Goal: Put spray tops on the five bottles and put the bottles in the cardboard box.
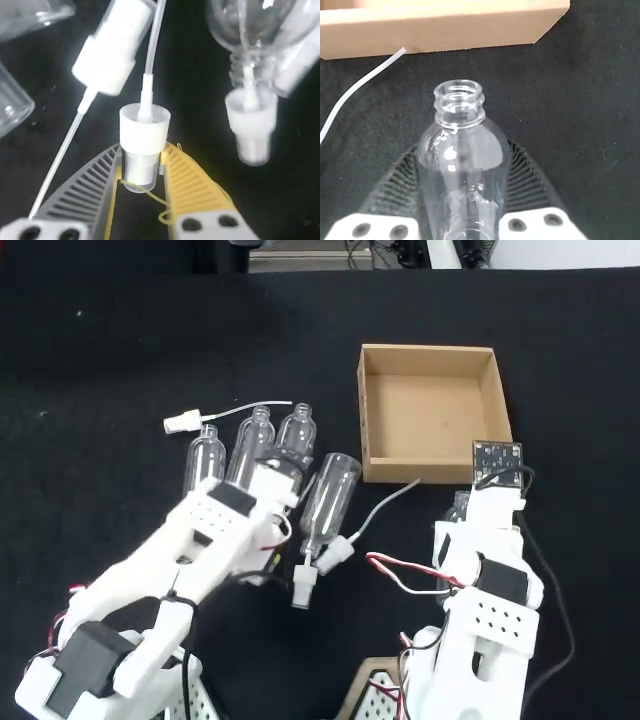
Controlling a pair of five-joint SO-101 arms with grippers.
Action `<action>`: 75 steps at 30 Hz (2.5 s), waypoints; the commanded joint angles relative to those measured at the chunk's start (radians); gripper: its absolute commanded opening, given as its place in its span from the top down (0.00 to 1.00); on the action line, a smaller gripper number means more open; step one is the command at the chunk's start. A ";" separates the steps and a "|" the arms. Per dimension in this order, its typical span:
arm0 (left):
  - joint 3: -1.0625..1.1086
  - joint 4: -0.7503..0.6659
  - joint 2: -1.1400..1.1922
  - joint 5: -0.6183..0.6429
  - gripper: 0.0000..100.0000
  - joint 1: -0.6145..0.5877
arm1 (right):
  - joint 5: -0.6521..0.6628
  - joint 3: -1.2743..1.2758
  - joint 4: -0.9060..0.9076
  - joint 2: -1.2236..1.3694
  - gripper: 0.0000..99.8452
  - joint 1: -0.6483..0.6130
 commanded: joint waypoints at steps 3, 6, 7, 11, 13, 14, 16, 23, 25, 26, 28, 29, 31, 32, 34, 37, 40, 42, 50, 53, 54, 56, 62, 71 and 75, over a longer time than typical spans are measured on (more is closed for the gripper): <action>-0.302 0.370 -0.014 -0.051 0.97 -0.015 | -0.006 -0.004 -0.029 -0.021 0.99 0.014; -0.424 0.525 -0.015 -0.124 0.97 -0.015 | -0.006 -0.004 -0.029 -0.021 0.99 0.014; -0.461 0.572 -0.018 -0.138 0.97 -0.015 | -0.006 -0.002 -0.029 -0.021 0.99 0.014; -0.526 0.628 -0.115 -0.150 0.97 -0.028 | -0.006 -0.002 -0.029 -0.021 0.99 0.014; -0.524 0.628 -0.210 -0.170 0.97 -0.073 | -0.006 -0.002 -0.029 -0.021 0.99 0.014; -0.516 0.628 -0.258 -0.215 0.97 -0.101 | -0.006 -0.002 -0.029 -0.021 0.99 0.014; -0.489 0.628 -0.356 -0.353 0.97 -0.191 | -0.006 0.010 -0.037 -0.027 0.99 0.012; -0.275 0.615 -0.601 -0.882 0.97 -0.714 | -0.006 0.045 -0.100 -0.027 0.99 0.012; -0.180 0.551 -0.586 -0.965 0.97 -0.862 | -0.009 0.045 -0.100 -0.027 0.99 0.012; -0.140 0.494 -0.566 -1.003 0.97 -0.929 | -0.011 0.045 -0.100 -0.027 0.99 0.012; -0.076 0.370 -0.514 -1.066 0.97 -1.033 | -0.014 0.047 -0.103 -0.027 0.99 0.012; -0.050 0.308 -0.480 -1.092 0.97 -1.069 | -0.014 0.047 -0.103 -0.027 0.99 0.012; -0.016 0.192 -0.399 -1.151 0.97 -1.127 | -0.014 0.048 -0.103 -0.027 0.99 0.012; -0.008 0.146 -0.356 -1.178 0.97 -1.148 | -0.014 0.048 -0.103 -0.027 0.99 0.012; -0.008 0.069 -0.267 -1.224 0.97 -1.181 | -0.014 0.048 -0.101 -0.027 0.99 0.012; -0.044 -0.017 -0.143 -1.267 0.97 -1.213 | -0.014 0.048 -0.101 -0.027 0.99 0.012; -0.125 -0.051 -0.029 -1.270 0.91 -1.248 | -0.014 0.048 -0.101 -0.025 0.99 0.012; -0.189 -0.049 0.040 -1.267 0.82 -1.271 | -0.014 0.048 -0.101 -0.025 0.99 0.012; -0.380 -0.044 0.219 -1.260 0.77 -1.330 | -0.014 0.048 -0.100 -0.024 0.99 0.012; -0.441 0.043 0.221 -1.198 0.78 -1.333 | -0.014 0.048 -0.100 -0.024 0.99 0.012; -0.475 0.101 0.221 -1.163 0.78 -1.333 | -0.014 0.048 -0.100 -0.024 0.99 0.012; -0.552 0.255 0.221 -1.053 0.78 -1.323 | -0.014 0.048 -0.100 -0.022 0.99 0.012; -0.627 0.456 0.222 -0.663 0.78 -1.311 | -0.009 0.048 -0.103 -0.022 0.99 0.012; -0.446 0.256 0.201 -0.250 0.78 -1.366 | -0.008 0.048 -0.101 -0.022 0.99 0.012; -0.412 0.249 0.196 -0.051 0.78 -1.365 | -0.006 0.048 -0.104 -0.022 0.99 0.012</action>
